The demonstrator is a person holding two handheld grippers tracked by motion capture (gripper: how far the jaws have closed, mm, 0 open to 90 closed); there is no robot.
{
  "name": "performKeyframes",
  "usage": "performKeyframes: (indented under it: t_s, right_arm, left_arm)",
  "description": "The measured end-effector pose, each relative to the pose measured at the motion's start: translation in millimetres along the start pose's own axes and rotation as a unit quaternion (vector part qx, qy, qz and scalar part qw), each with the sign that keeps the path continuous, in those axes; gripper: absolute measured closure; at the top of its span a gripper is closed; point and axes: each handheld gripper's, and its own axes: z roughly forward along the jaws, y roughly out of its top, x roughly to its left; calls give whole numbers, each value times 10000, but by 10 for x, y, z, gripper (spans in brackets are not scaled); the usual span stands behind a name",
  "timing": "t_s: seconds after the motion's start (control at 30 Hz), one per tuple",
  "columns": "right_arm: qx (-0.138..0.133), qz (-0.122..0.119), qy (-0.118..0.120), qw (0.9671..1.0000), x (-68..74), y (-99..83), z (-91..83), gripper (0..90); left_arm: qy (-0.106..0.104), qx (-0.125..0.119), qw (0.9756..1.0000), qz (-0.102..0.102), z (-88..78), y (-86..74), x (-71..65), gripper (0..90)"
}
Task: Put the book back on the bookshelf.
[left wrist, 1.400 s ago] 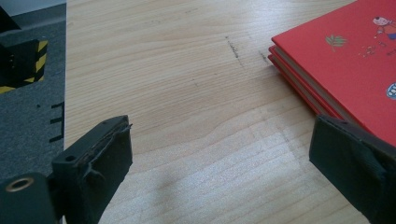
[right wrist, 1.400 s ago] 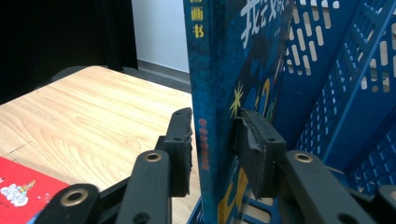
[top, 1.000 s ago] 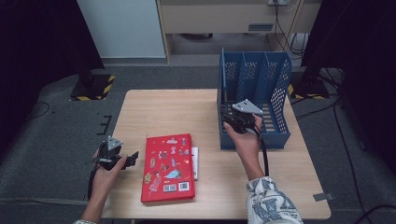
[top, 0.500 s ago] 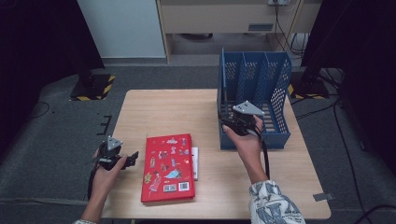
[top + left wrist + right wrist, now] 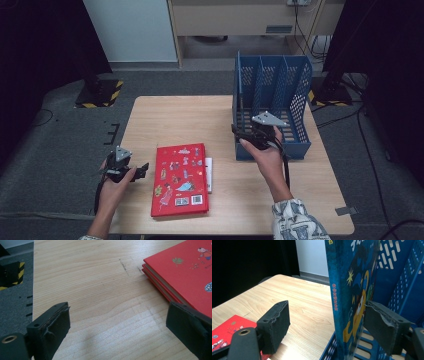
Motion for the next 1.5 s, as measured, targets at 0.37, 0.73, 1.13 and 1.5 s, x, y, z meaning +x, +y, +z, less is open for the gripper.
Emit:
performKeyframes:
  t_s: [0.37,0.73,1.13,1.5]
  right_arm:
    - [26,-14,210,9998,72,-64,-119,218]
    - [147,-36,629,9979,287,-280,-308,145]
    - [433,-215,1172,9919,555,-717,-340,128]
    - [855,-280,1634,9824,765,-925,-226,134]
  left_arm:
    - [-53,-2,10000,16,-3,6,-16,46]
    - [-265,-62,9996,24,-41,26,-82,87]
    - [-824,-62,9966,-1,-116,29,-328,157]
    - [-1223,-79,9925,-34,-162,-4,-513,202]
